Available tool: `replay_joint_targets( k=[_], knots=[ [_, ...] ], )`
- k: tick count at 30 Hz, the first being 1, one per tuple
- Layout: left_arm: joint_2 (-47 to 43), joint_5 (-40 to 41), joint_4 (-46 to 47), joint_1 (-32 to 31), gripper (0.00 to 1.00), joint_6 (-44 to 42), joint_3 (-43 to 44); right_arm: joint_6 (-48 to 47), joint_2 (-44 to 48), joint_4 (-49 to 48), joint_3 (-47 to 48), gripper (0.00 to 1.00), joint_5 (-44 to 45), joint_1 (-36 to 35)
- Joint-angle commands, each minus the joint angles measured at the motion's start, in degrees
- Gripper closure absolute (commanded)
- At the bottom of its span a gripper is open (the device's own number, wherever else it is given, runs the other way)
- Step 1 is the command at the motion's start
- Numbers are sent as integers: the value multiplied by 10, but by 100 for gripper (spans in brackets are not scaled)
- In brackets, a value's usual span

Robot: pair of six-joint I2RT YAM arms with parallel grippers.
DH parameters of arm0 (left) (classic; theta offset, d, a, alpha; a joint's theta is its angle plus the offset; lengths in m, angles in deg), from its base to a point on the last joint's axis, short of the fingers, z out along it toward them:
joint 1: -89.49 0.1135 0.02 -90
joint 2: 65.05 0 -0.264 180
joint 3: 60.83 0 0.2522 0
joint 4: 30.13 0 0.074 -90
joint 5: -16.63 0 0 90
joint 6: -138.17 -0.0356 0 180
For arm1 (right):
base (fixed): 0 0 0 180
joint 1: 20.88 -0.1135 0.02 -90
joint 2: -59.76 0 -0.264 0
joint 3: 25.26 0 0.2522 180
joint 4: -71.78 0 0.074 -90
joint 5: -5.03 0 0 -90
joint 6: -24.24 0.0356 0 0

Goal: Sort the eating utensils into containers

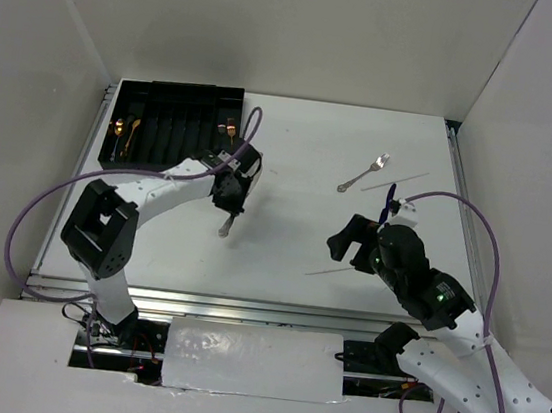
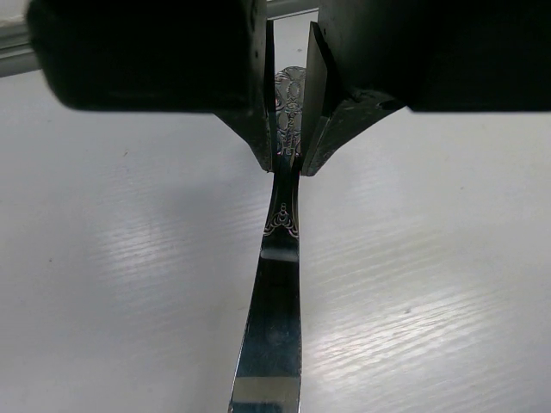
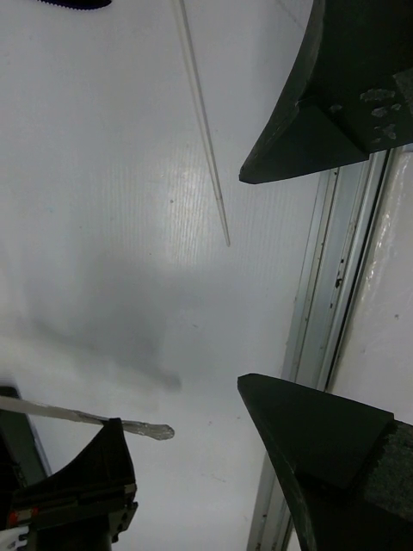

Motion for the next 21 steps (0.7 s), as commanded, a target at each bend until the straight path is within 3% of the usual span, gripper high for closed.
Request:
replay_joint_targets(
  k=[1,12,21],
  knots=[
    [-51,-16,17,30,100,-2,-11,-7,-6,-33,-4,0,0,-6],
    [-112,-53,-18,138,100,-40,-7,-6,-12,-43,-13,0,-2,-7],
    [-84,-66,-23,263,100,-53,49,-14,-31,-54,-9,0,-6,-7]
  ],
)
